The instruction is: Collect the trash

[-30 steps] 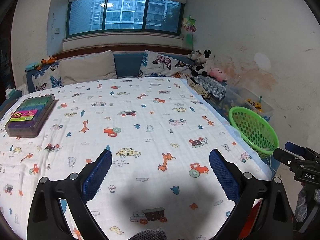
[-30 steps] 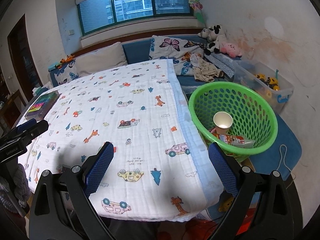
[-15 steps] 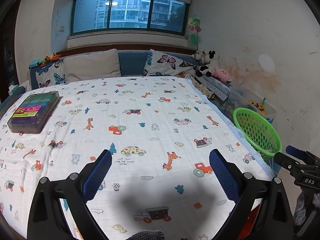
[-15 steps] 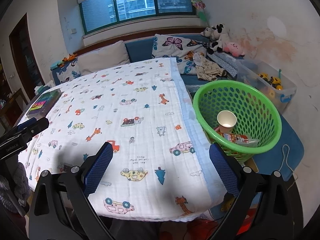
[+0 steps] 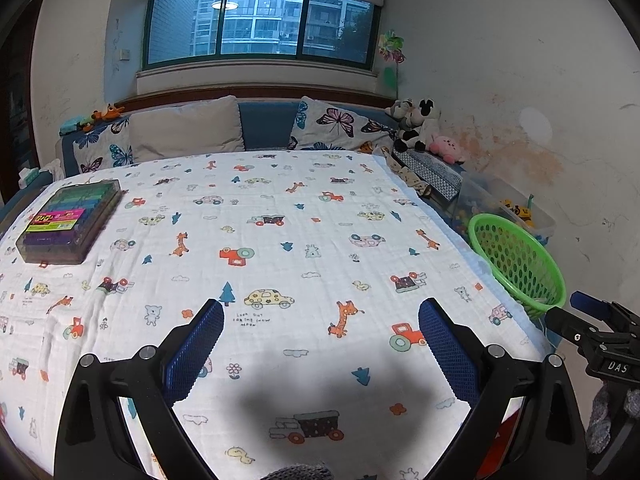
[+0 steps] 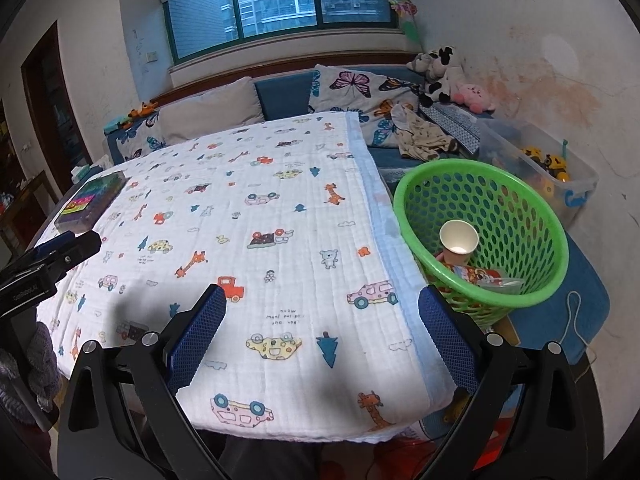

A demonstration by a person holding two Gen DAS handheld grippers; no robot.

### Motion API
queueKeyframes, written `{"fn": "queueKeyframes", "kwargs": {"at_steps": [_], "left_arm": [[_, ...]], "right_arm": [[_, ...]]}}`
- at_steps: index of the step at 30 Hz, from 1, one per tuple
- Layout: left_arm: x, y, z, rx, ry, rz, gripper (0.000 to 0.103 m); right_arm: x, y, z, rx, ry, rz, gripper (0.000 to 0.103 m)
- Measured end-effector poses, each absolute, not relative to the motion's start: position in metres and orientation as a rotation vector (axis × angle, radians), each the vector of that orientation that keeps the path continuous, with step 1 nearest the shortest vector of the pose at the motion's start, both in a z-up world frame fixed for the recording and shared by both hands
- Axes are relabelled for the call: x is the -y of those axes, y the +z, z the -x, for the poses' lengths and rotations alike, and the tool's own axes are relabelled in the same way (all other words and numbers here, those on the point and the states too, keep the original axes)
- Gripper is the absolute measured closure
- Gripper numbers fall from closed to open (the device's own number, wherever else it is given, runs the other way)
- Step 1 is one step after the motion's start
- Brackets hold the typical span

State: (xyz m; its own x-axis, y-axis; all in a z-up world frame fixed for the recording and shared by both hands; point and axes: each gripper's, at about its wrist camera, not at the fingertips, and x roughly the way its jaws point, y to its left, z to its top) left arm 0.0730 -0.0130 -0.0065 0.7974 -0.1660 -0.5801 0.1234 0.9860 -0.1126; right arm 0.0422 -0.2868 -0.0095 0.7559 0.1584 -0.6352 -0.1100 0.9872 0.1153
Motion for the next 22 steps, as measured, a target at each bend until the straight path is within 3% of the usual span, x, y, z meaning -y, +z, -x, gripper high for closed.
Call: {"fn": "queueKeyframes", "kwargs": {"at_steps": [22], "left_arm": [[0.0085, -0.0118, -0.0743, -0.642, -0.128, 0.080, 0.008]], "right_arm": [[0.2843, -0.0153, -0.0450, -0.703, 0.158, -0.072, 0.007]]}}
